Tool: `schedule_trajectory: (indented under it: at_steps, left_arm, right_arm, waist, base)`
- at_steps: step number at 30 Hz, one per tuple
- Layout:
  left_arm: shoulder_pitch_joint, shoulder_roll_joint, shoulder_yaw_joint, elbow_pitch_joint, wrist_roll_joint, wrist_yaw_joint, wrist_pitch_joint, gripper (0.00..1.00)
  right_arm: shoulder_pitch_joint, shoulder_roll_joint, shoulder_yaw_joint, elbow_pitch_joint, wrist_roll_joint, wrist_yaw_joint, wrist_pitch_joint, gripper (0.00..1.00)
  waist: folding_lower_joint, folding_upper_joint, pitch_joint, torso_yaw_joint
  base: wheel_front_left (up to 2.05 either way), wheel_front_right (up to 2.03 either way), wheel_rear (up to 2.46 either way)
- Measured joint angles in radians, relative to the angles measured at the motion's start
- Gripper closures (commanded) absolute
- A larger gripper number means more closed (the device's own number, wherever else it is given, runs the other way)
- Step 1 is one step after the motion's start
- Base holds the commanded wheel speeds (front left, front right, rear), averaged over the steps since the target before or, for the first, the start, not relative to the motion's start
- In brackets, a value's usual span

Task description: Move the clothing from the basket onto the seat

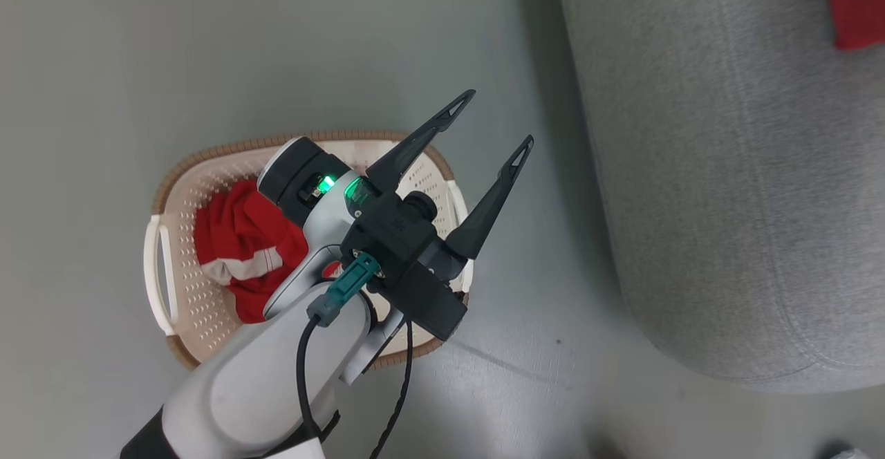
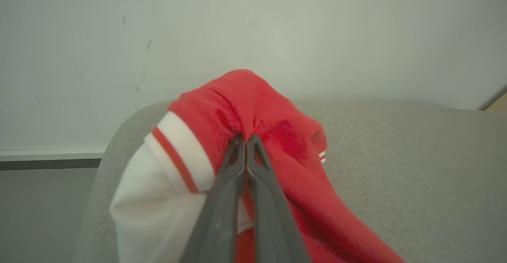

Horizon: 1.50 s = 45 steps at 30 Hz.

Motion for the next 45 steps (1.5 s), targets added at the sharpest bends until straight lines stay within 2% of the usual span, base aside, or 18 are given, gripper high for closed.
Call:
schedule_trajectory:
  at_steps: [8,9,12,13,17,29,39,45]
  left_arm:
    - [-0.001,0.013,-0.001,0.025,0.007,0.0,0.0,0.0]
    - [0.0,0.014,-0.001,0.028,0.007,0.0,-0.001,0.0]
    - [0.0,0.013,0.001,0.035,0.007,0.0,-0.009,0.0]
    - [0.002,0.013,0.002,0.039,0.006,0.0,-0.009,0.0]
    - [0.022,0.012,0.008,0.065,-0.006,0.0,-0.017,0.0]
    - [0.071,-0.032,0.046,0.149,-0.063,0.0,-0.034,0.0]
    - [0.166,-0.021,0.147,0.212,-0.122,0.026,-0.035,0.0]
    - [0.257,0.0,0.222,0.222,-0.143,0.04,-0.035,0.0]
  right_arm:
    - [0.0,0.032,0.019,0.057,-0.003,0.005,-0.034,1.0]
    - [-0.001,0.032,0.02,0.06,-0.005,0.012,-0.035,0.85]
    - [0.0,0.032,0.02,0.066,-0.006,0.019,-0.043,0.1]
    - [0.001,0.032,0.021,0.068,-0.007,0.021,-0.044,0.0]
    - [0.011,0.032,0.032,0.075,-0.019,0.036,-0.052,0.0]
    - [0.086,0.038,0.069,0.06,-0.06,0.049,-0.053,0.0]
    - [0.198,0.134,0.1,-0.012,-0.079,0.054,-0.053,0.0]
    - [0.32,0.186,0.109,-0.062,-0.08,0.033,-0.053,0.0]
  waist:
    - [0.0001,0.0,0.041,0.008]
    - [0.0,0.0,0.037,0.008]
    - [-0.0004,-0.0002,0.023,0.006]
    - [-0.0003,-0.0002,0.018,0.005]
    - [-0.0003,-0.0002,-0.009,0.002]
    - [-0.0004,-0.0002,-0.127,0.012]
    - [-0.0004,-0.0003,-0.262,0.053]
    - [-0.0003,-0.0003,-0.348,0.087]
  base:
    - [0.0,0.0,0.0]
    - [0.0,0.0,0.0]
    - [0.0,0.0,0.0]
    - [0.0,0.0,0.0]
    - [0.0,0.0,0.0]
    - [0.0,0.0,0.0]
    - [0.0,0.0,0.0]
    - [0.0,0.0,0.0]
